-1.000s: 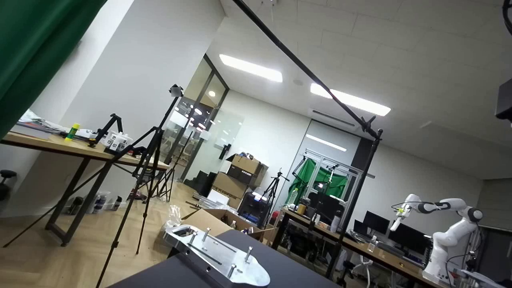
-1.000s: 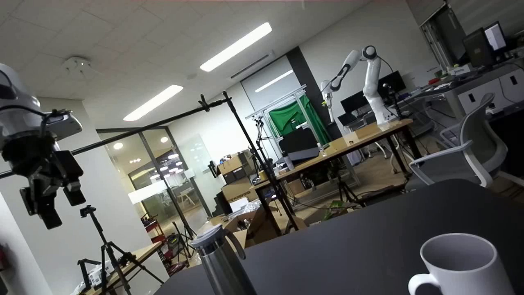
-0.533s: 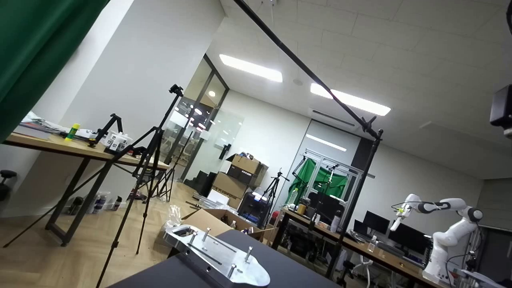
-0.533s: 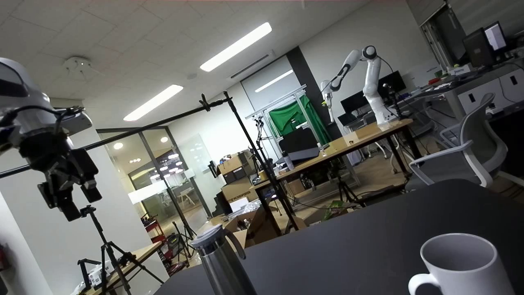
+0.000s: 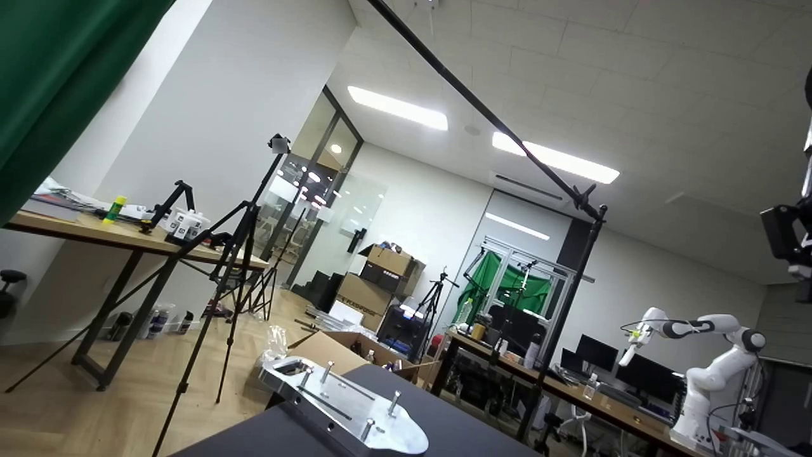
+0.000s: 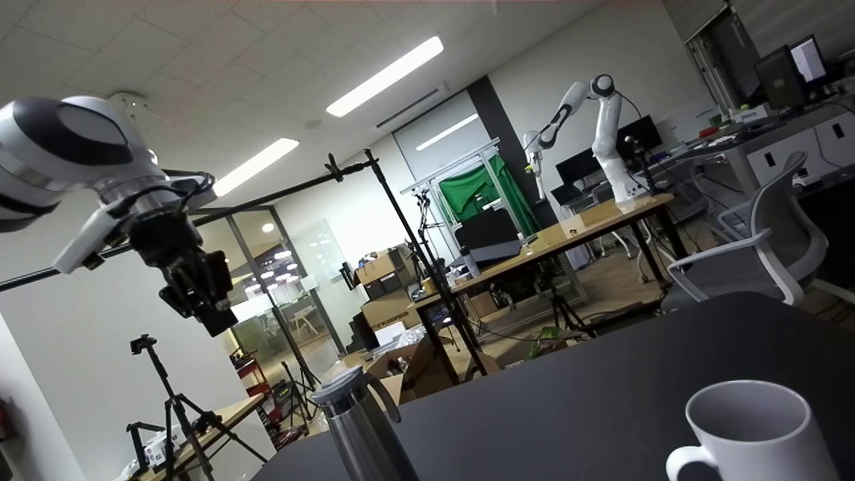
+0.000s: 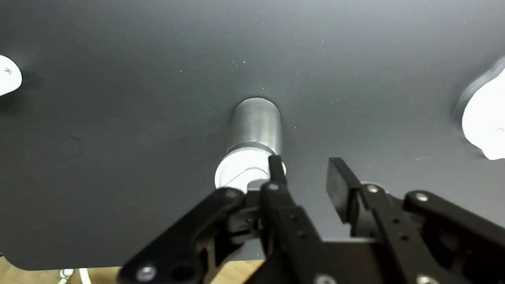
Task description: Press the nozzle to open the drinking hole of the bottle
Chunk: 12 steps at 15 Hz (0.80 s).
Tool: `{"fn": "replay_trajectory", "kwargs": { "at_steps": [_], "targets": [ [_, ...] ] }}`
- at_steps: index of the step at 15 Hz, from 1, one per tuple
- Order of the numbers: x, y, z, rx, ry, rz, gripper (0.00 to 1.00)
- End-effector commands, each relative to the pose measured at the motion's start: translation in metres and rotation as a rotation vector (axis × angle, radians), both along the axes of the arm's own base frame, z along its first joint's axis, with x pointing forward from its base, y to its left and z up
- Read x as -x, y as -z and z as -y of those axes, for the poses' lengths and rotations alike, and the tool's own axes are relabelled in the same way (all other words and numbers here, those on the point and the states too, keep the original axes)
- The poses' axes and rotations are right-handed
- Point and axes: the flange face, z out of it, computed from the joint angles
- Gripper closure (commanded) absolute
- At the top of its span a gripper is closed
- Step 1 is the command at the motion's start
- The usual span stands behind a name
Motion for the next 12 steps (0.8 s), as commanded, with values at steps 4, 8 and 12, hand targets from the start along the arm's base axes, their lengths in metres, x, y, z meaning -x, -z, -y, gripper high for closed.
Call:
{"fn": "replay_trajectory", "kwargs": {
  "at_steps": [4,8,12],
  "targets": [
    [-0.062,0.010,0.016,-0.038,0.054,0.058,1.00],
    [-0.084,0.029,0.024,-0.061,0.080,0.066,1.00],
    [-0.099,0.052,0.031,-0.058,0.096,0.033,1.00]
  ]
}}
